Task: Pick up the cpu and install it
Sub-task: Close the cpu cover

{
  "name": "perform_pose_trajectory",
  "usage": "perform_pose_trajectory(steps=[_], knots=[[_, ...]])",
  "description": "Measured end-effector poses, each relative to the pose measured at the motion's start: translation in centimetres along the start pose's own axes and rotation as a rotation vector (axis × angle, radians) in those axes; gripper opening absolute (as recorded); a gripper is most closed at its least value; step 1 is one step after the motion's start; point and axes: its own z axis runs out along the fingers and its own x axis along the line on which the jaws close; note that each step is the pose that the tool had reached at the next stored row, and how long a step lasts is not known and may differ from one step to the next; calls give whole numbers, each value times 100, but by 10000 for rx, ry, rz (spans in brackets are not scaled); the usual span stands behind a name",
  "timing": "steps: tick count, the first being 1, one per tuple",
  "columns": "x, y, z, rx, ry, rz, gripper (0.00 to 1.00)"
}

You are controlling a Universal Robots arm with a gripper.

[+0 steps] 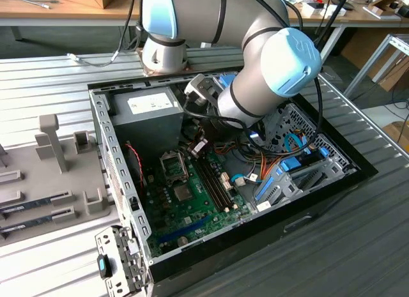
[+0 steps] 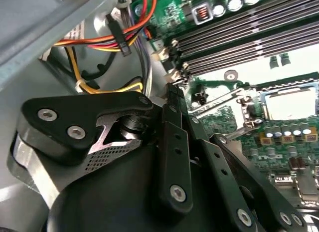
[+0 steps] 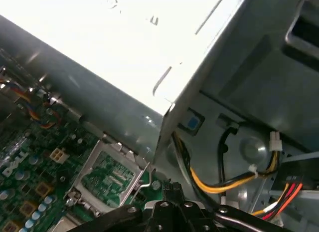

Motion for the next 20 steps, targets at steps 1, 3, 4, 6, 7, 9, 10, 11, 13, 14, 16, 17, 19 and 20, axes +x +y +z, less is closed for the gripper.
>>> perform_pose_trajectory(steps=[1,3,4,6,7,9,10,11,13,14,16,17,19,20], knots=[[0,-1,3,-18,14,-68,11],[1,-3,12,-87,116,-434,11],[1,-3,14,-108,136,-522,11],[-7,5,26,-178,126,-629,11],[-11,10,32,-229,91,-647,11],[-12,18,40,-335,18,-675,11],[-7,21,43,-379,-13,-685,11],[-2,23,46,-408,-34,-692,11],[16,32,51,-447,-62,-700,11],[28,38,57,-485,-90,-707,11],[49,34,65,-523,-118,-716,11],[56,30,67,-526,-120,-717,11],[77,22,71,-528,-121,-717,11],[83,19,74,-530,-123,-717,11]])
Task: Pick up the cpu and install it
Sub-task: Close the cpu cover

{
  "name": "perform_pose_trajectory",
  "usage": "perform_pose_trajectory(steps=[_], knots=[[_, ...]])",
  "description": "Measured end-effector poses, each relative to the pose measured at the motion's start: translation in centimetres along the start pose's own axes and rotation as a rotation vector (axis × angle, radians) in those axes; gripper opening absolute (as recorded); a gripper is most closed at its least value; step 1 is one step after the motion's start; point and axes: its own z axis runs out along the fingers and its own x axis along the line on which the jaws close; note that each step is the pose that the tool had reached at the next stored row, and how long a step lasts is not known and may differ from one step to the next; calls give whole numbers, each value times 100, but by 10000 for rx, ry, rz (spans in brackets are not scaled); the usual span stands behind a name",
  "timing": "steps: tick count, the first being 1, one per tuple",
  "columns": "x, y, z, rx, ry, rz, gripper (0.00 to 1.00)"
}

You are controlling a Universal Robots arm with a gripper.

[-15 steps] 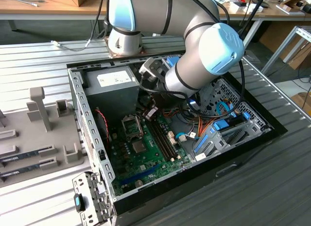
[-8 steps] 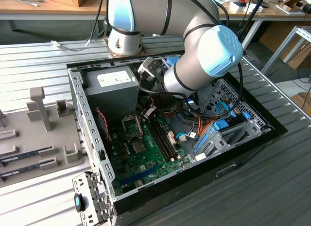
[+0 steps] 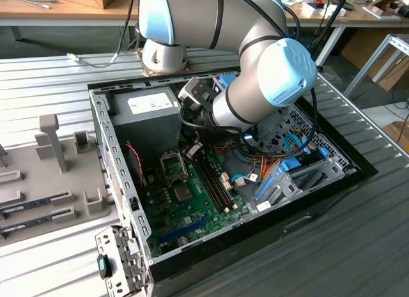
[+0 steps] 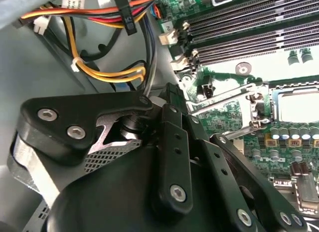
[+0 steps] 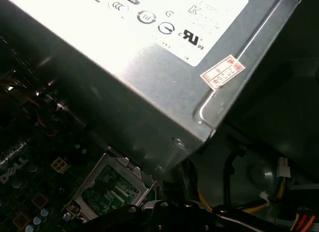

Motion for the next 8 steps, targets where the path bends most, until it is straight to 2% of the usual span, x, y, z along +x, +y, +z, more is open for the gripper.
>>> perform_pose_trajectory(steps=[8], knots=[[50,-17,9,-92,-72,-22,11]])
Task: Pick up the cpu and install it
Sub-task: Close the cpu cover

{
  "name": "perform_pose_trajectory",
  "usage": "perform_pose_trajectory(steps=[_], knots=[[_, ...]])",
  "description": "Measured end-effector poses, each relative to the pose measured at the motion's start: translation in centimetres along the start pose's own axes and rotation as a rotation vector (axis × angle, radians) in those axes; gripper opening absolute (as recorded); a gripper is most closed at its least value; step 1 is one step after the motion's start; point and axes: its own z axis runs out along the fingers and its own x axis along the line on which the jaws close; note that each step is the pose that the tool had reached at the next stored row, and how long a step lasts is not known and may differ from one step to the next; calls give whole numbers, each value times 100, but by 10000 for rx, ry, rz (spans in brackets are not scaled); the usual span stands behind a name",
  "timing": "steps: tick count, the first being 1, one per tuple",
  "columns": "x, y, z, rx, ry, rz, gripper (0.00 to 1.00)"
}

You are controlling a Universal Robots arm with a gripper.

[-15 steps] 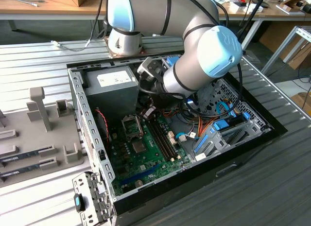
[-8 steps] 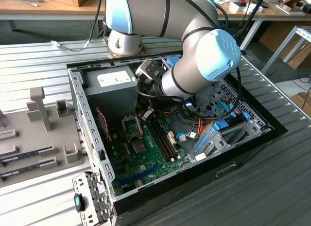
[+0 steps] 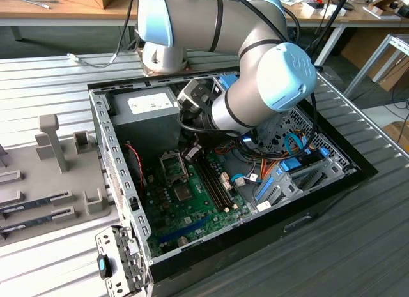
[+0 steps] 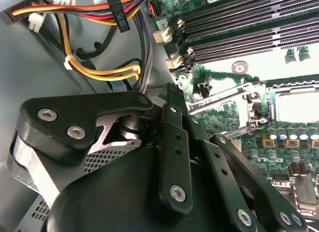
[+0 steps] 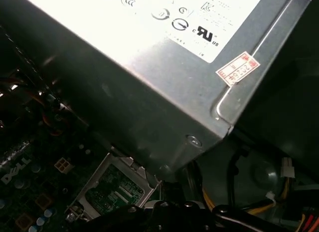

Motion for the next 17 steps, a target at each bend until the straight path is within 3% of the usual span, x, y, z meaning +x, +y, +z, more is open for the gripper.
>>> perform_pose_trajectory(steps=[9,17], knots=[[29,8,-7,-39,-35,-12,11],[29,33,-61,-42,-40,-17,11]])
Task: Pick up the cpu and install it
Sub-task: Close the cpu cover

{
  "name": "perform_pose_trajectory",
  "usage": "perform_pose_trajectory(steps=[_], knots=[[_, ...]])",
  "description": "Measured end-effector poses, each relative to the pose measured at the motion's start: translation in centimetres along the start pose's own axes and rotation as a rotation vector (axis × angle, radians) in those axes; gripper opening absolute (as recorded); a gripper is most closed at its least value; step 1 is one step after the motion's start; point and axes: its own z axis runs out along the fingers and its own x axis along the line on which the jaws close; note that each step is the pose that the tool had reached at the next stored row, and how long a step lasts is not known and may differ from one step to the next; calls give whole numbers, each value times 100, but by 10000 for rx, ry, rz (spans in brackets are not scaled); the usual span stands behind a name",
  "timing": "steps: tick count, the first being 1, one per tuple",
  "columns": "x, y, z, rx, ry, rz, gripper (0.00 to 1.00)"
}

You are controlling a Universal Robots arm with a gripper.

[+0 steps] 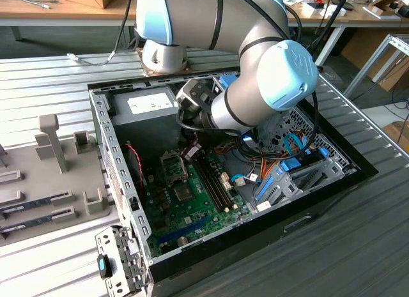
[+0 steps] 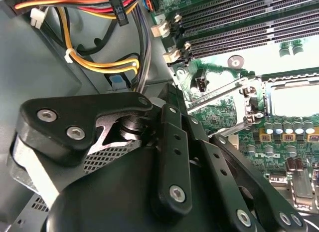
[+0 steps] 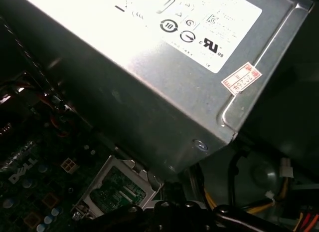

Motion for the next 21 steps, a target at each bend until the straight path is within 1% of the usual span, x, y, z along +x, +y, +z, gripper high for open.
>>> perform_pose_trajectory(steps=[5,11,14,21], knots=[[6,18,-33,0,-3,-12,11],[20,32,-51,2,-7,-29,11],[17,46,-81,-24,-24,-42,11],[14,56,-103,-72,-50,-73,11]])
